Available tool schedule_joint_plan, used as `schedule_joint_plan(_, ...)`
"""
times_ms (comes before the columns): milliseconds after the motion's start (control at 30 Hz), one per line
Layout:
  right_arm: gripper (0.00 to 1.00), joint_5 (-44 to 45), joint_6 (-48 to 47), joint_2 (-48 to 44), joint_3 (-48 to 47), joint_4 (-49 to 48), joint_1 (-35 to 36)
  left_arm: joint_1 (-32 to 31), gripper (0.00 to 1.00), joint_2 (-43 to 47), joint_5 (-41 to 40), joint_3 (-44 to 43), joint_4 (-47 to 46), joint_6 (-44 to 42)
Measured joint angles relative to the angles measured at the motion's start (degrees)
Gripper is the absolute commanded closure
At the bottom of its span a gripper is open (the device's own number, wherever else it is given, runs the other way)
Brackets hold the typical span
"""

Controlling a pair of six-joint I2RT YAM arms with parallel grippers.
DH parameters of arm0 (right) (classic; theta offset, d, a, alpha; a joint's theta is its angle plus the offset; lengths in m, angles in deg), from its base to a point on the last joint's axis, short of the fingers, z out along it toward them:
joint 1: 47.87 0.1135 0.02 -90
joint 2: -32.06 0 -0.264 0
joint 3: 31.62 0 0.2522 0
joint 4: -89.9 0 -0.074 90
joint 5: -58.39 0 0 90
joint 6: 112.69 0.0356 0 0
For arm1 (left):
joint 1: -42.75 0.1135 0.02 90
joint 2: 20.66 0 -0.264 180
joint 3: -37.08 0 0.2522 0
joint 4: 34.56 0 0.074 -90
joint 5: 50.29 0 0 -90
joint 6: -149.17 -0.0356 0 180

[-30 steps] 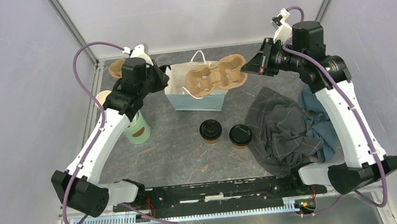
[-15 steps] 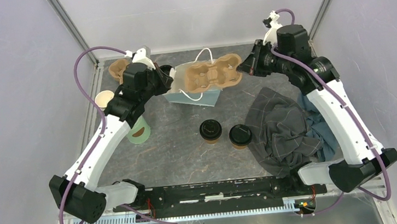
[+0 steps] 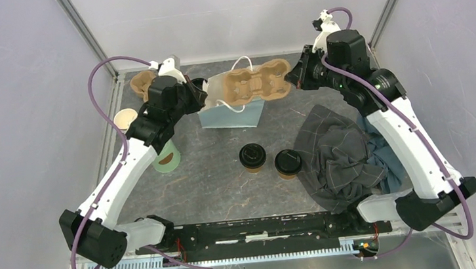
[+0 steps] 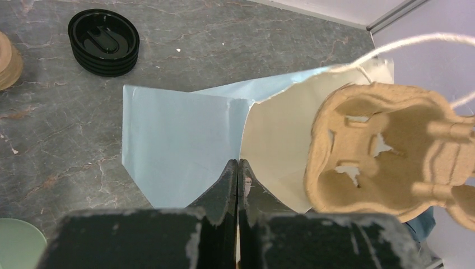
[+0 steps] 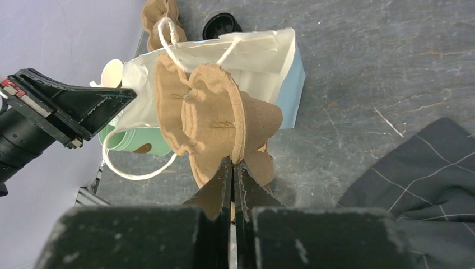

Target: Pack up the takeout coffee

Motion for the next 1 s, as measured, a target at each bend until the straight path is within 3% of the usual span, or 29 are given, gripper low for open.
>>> schedule_joint_plan(267, 1.0, 2.3, -1.5, -2.3, 0.0, 0.3, 0.0, -0.1, 0.98, 0.3, 0.1, 2.0, -1.1, 0.0)
schedule_joint_plan(567, 1.0, -0.7, 0.3, -0.7, -4.3, 3.2, 0.0, -0.1, 0.98, 2.0, 0.5, 4.9, -3.5, -0.1)
schedule_joint_plan(1000, 1.0, -1.7, 0.8, -0.5, -3.4, 5.6, 0.0, -0.2, 0.98, 5.5, 3.0, 9.4, -9.4, -1.0)
